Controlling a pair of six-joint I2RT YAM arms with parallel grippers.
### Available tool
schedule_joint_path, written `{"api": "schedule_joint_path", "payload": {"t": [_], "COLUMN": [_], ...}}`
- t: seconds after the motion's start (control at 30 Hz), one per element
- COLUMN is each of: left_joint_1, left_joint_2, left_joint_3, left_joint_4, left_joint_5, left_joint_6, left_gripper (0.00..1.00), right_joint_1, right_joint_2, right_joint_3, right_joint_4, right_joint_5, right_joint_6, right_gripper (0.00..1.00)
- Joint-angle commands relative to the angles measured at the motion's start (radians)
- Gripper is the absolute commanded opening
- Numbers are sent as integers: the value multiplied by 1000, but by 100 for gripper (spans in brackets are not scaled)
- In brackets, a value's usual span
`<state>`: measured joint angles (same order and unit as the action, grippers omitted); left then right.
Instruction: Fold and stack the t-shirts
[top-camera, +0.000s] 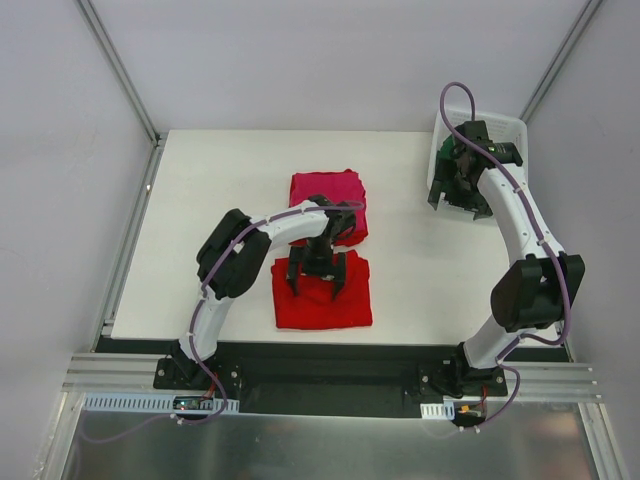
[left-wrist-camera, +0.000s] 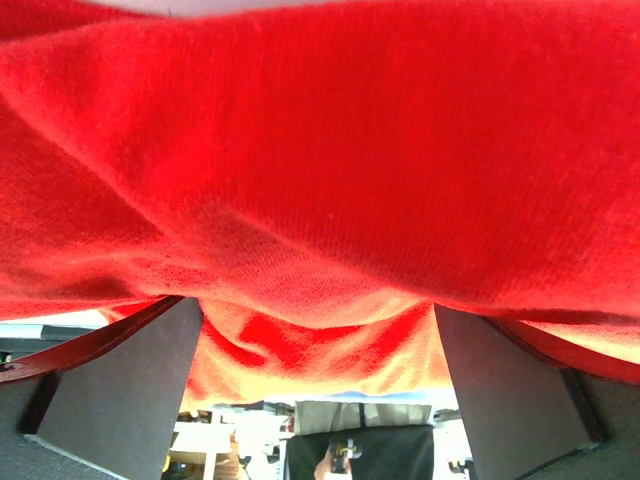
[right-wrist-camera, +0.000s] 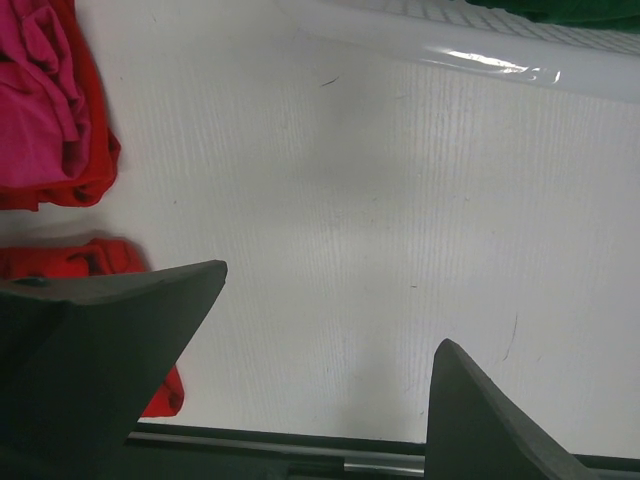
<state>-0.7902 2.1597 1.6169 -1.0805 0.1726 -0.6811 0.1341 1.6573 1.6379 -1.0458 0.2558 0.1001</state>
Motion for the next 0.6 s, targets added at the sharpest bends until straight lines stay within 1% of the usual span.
{"api": "schedule_joint_path", "payload": {"t": [0.0, 0.13, 0.23, 0.27, 0.33, 0.4, 0.47, 0.5, 0.53, 0.57], "left_joint_1": [9, 11, 11, 12, 14, 25, 52, 69, 119, 143], "left_joint_2": [-81, -136, -222, -269, -314, -377, -452, -483, -550, -589], "left_joint_3": [31, 73, 141, 185, 250, 267, 195, 143, 20, -55], "left_joint_4": [-9, -50, -100, -114, -174, -217, -249, -246, -239, -199], "left_joint_5": [-30, -34, -45, -53, -87, -154, -157, -151, -150, -148], "left_joint_6": [-25, 0, 8, 11, 12, 14, 14, 9, 8, 5], "left_gripper": [99, 99, 99, 99, 99, 99, 99, 99, 99, 99], "right_joint_1": [-8, -8, -10, -11, -10, -10, -10, -11, -11, -11], "right_joint_2": [-16, -13, -10, -8, -5, -10, -21, -34, -42, -53], "right_joint_3": [3, 13, 11, 13, 13, 8, -10, -22, -41, -58], "right_joint_4": [-23, -25, -28, -28, -33, -33, -26, -23, -20, -17], "right_joint_5": [-10, -7, -7, -12, -26, -52, -78, -117, -140, -168], "right_joint_6": [0, -5, -8, -8, -10, -10, -19, -25, -33, -34], "right_gripper": [96, 96, 96, 96, 96, 96, 96, 96, 96, 96]}}
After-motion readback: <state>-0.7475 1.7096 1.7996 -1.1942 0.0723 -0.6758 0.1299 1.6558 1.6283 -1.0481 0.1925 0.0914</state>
